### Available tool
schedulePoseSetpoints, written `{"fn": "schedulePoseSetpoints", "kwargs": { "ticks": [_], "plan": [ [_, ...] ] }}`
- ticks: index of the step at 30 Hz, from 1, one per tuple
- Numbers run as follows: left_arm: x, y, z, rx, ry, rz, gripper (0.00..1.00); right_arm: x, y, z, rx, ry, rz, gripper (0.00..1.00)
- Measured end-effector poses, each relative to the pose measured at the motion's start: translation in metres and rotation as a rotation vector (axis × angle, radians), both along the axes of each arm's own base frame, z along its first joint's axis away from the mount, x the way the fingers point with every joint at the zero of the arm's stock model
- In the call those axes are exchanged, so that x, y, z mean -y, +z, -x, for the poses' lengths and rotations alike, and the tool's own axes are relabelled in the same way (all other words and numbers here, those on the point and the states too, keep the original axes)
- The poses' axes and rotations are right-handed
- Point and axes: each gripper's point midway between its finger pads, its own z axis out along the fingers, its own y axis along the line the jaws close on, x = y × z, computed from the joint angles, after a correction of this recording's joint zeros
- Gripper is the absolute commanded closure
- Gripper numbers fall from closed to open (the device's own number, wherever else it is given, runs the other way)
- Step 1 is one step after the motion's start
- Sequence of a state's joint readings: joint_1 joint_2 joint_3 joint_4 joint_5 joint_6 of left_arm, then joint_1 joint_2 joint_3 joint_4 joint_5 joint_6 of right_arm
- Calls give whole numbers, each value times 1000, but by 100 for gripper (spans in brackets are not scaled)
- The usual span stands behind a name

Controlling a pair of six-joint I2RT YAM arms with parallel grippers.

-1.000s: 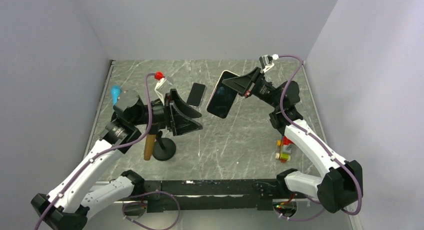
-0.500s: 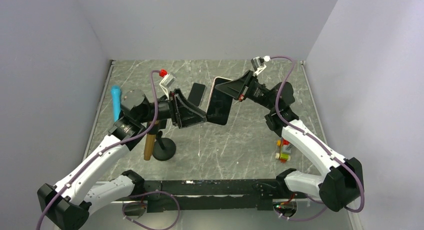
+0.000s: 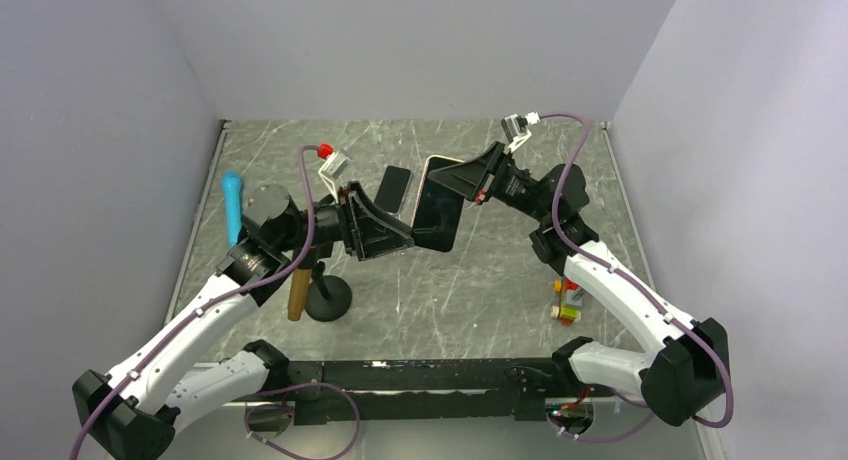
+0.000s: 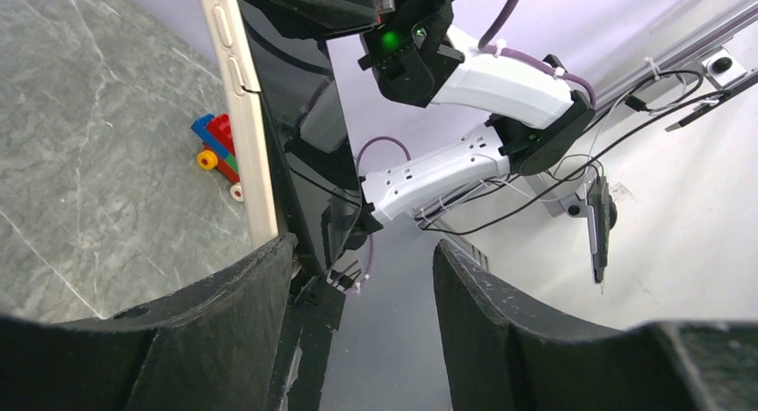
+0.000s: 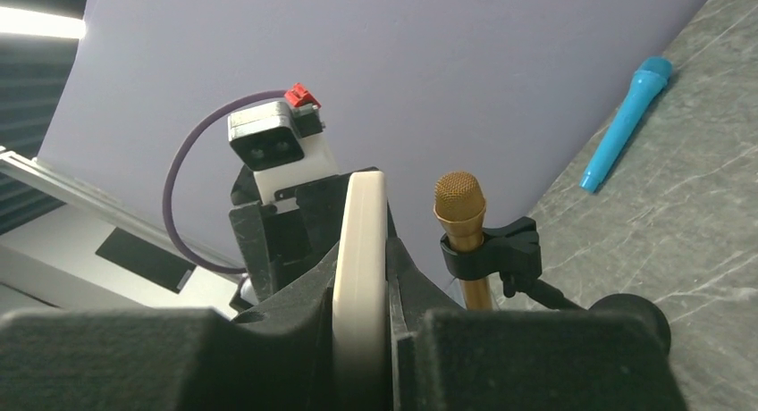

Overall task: Take the phone out of the phone case
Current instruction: Remove the phone case from the phone.

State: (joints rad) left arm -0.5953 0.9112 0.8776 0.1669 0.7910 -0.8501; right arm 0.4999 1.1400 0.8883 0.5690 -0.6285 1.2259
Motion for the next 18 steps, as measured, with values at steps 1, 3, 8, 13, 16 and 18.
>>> {"fn": "schedulePoseSetpoints", "kwargs": {
  "ticks": [1, 3, 8, 13, 16, 18],
  "plan": [
    [1, -2, 0, -7, 1, -1, 37, -1, 0, 1, 2, 3, -2, 100],
    [3, -4, 0, -21, -3, -4, 37, -3, 1, 2, 3, 10, -2, 100],
    [9, -7, 3, -54, -25, 8, 37, -6, 2, 3, 12, 18, -2, 100],
    [15, -6, 2, -97, -44, 29, 40, -8, 6, 4, 46, 23, -15, 100],
    [19, -8, 1, -128, -55, 33, 43, -11, 8, 5, 77, 28, -23, 100],
    [21, -9, -1, -149, -57, 33, 48, -13, 9, 6, 94, 31, -23, 100]
  ]
}}
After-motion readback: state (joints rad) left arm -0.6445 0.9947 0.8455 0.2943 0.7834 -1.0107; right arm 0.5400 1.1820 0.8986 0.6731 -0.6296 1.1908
